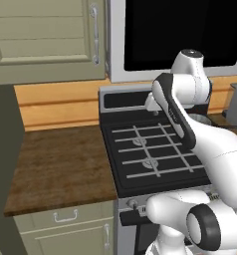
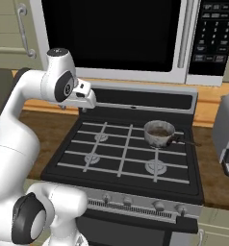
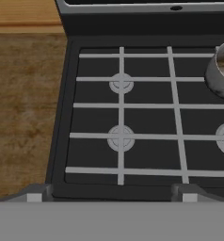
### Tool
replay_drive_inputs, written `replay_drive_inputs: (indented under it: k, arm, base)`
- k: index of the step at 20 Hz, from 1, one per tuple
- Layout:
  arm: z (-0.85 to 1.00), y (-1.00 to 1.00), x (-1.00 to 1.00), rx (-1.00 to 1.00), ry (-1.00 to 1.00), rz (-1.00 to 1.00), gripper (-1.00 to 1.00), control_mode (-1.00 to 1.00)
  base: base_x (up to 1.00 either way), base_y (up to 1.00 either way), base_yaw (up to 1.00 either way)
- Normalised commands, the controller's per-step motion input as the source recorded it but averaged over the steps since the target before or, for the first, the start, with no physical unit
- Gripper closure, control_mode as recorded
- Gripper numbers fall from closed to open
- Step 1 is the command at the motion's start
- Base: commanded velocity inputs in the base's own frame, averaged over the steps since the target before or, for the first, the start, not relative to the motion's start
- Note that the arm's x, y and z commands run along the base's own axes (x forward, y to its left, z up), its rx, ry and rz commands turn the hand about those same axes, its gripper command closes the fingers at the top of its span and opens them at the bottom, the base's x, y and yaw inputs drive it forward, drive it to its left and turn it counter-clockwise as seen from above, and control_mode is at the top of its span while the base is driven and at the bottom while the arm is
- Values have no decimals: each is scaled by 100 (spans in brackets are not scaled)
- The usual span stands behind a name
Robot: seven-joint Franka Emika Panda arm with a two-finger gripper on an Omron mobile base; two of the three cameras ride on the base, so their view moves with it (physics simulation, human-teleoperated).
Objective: Turn off the rear right burner of the stove.
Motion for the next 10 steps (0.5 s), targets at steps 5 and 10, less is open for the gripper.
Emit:
replay_drive_inputs:
  k: [5,10]
  arm:
    - [0,0,0,0,0,0,-100,100]
    - [0,0,0,0,0,0,-100,100]
  base:
    - [6,1,-5]
    - [1,0,-7]
